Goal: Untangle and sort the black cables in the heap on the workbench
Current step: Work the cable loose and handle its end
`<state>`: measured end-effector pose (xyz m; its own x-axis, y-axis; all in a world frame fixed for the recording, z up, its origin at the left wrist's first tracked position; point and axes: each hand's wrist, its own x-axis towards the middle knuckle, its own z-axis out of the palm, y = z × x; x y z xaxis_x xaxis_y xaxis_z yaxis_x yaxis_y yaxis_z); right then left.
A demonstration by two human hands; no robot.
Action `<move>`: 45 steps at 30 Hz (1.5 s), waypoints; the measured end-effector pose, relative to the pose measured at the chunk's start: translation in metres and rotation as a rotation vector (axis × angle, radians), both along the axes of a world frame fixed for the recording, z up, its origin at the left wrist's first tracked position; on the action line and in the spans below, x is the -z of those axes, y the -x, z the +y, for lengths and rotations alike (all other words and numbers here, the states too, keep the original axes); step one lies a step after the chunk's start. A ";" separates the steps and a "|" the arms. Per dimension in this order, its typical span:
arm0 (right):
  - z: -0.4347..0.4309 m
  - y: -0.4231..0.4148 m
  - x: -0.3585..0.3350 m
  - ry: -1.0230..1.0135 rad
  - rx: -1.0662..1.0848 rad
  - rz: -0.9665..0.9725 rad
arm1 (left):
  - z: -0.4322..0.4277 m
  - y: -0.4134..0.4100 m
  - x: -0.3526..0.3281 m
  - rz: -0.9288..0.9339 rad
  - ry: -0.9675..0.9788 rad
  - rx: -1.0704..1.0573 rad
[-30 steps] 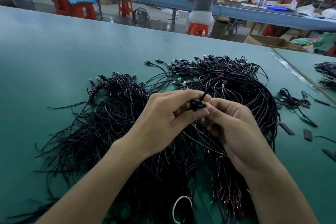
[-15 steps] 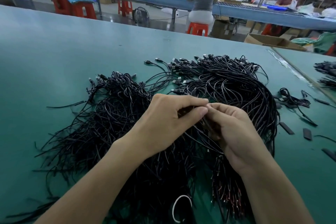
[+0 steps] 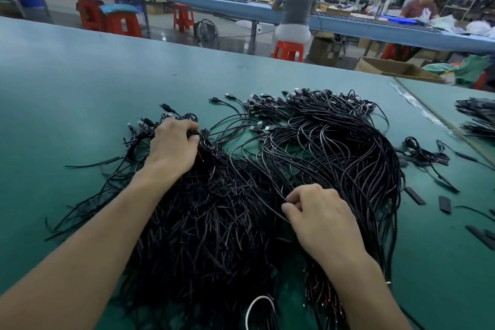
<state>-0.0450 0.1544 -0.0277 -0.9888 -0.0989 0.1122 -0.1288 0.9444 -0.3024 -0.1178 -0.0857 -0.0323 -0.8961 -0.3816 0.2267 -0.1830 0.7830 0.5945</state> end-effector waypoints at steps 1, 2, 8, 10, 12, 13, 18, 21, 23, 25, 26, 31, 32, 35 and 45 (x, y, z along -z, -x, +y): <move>0.001 0.001 0.001 0.001 0.000 0.003 | -0.002 0.001 0.002 -0.038 0.018 -0.005; 0.002 0.001 0.001 0.028 0.001 0.005 | -0.003 0.002 0.004 -0.070 0.033 -0.009; 0.007 0.008 -0.001 0.314 0.025 0.062 | 0.022 -0.014 0.000 0.138 0.243 0.013; 0.006 0.008 -0.005 0.442 -0.016 0.081 | 0.038 -0.022 -0.006 0.216 0.167 0.294; 0.003 0.004 -0.014 0.540 -0.108 0.097 | 0.055 -0.030 -0.009 0.138 0.087 0.611; 0.001 0.002 -0.019 0.573 -0.164 0.103 | 0.063 -0.032 -0.009 0.103 0.109 0.717; 0.000 -0.007 -0.035 0.707 -0.292 0.170 | 0.077 -0.025 -0.005 0.023 0.183 0.694; 0.008 -0.004 -0.037 0.679 -0.172 0.317 | 0.068 -0.024 -0.001 0.225 0.023 0.499; 0.011 -0.002 -0.037 0.666 -0.123 0.322 | 0.068 -0.028 0.000 0.389 0.032 0.372; 0.011 -0.002 -0.036 0.661 -0.093 0.333 | 0.074 -0.032 0.000 0.503 0.087 0.298; 0.012 -0.001 -0.035 0.653 -0.070 0.360 | 0.076 -0.033 -0.001 0.549 0.082 0.287; 0.022 0.003 -0.035 0.581 0.069 0.505 | 0.083 -0.047 -0.016 0.774 -0.207 0.447; 0.026 0.005 -0.033 0.550 0.105 0.524 | 0.081 -0.050 -0.022 0.794 -0.324 0.440; 0.041 0.013 -0.027 0.430 0.255 0.522 | 0.062 -0.053 -0.035 0.884 -0.429 0.226; 0.030 0.003 -0.027 -0.045 0.125 0.019 | 0.056 -0.056 -0.029 0.448 0.273 0.296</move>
<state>-0.0479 0.1849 -0.0006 -0.9914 0.0197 0.1292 -0.0144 0.9660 -0.2581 -0.0615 -0.0296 -0.0030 -0.7500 -0.0058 0.6614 0.2876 0.8976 0.3340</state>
